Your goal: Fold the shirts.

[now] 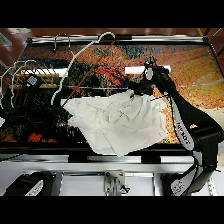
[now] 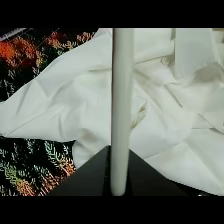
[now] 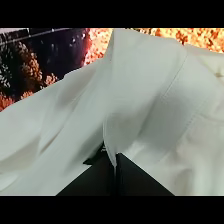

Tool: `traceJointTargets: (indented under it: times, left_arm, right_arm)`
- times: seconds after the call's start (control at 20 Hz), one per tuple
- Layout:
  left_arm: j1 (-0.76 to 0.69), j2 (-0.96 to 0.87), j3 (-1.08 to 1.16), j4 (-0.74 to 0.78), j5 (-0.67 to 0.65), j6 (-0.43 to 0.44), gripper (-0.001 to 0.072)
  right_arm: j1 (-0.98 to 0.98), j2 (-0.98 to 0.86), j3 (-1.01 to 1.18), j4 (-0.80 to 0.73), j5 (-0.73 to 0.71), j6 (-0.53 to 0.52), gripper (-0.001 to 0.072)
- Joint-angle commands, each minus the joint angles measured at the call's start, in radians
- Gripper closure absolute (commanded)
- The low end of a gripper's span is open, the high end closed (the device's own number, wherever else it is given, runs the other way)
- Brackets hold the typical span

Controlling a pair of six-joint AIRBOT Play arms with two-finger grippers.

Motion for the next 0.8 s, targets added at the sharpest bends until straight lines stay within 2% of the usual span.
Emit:
traceJointTargets:
  times: [0.0, 0.2, 0.45, 0.75]
  left_arm:
    - [0.0, 0.001, 0.001, 0.001, -0.01, 0.05, 0.0666]
    - [-0.058, 0.008, 0.001, 0.0, -0.067, 0.094, 0.0666]
    - [-0.149, 0.108, 0.001, 0.004, -0.125, 0.043, 0.0666]
    - [-0.139, 0.278, -0.002, 0.072, -0.29, -0.013, 0.0666]
  right_arm:
    - [-0.018, 0.057, 0.037, -0.022, 0.073, -0.113, 0.0637]
    - [-0.04, 0.256, 0.124, -0.037, 0.156, -0.156, 0.0637]
    - [-0.035, 0.447, 0.126, -0.027, 0.312, -0.195, 0.0637]
    - [-0.035, 0.529, 0.126, -0.026, 0.338, -0.195, 0.0637]
